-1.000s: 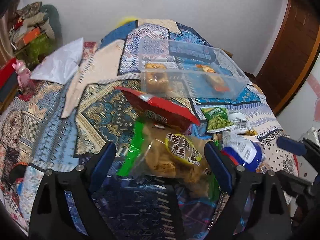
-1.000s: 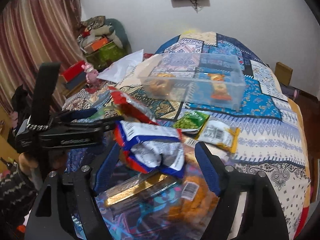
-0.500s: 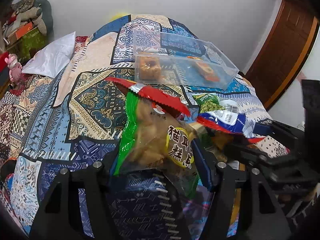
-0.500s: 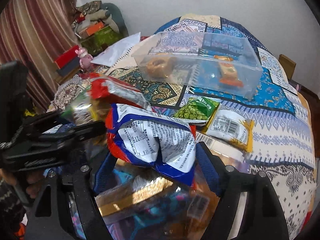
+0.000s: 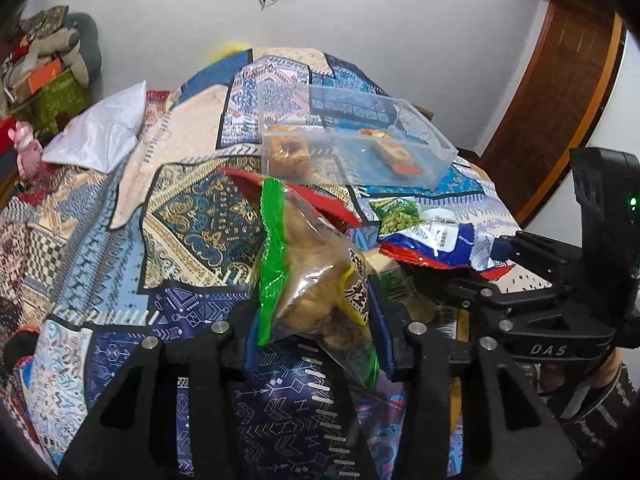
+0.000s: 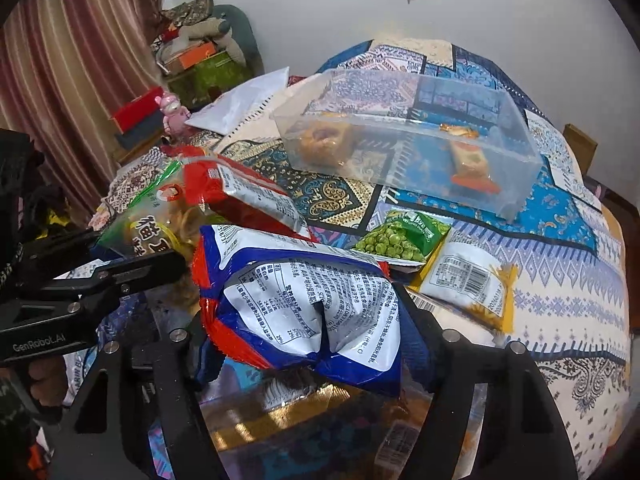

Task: Organize snacks
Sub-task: 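Carry both bags over the clear box and release them inside with both grippers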

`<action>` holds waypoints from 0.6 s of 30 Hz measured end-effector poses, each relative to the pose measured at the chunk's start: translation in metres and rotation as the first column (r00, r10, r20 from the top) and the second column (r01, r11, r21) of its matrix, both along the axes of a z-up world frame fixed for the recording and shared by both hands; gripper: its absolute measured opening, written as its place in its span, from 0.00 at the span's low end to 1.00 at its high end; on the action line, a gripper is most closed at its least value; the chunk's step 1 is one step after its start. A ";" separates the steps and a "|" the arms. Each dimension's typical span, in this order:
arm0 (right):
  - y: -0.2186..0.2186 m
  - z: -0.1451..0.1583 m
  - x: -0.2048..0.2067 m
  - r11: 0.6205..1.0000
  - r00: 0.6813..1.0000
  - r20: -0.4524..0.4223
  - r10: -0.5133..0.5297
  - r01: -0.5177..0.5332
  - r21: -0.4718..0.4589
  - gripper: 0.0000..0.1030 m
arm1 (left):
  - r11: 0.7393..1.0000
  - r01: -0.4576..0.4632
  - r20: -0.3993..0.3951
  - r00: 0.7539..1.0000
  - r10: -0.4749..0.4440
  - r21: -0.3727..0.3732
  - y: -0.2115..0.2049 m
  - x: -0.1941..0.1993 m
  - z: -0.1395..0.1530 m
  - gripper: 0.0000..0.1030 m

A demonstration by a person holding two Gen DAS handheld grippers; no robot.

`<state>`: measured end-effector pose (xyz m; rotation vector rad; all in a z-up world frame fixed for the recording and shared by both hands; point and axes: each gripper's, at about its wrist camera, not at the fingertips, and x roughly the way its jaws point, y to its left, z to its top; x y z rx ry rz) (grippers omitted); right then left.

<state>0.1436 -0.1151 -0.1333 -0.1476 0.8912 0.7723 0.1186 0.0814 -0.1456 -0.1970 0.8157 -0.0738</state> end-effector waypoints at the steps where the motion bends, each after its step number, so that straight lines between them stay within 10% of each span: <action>1: -0.001 0.003 0.000 1.000 1.000 0.003 -0.002 0.002 0.007 0.67 | 1.000 0.003 0.005 1.000 -0.003 0.001 0.000 -0.001 0.002 0.42; 18: -0.039 0.055 0.011 0.993 0.991 0.095 -0.099 0.091 0.080 0.67 | 1.000 -0.011 0.175 0.984 0.011 -0.002 -0.001 0.007 0.080 0.42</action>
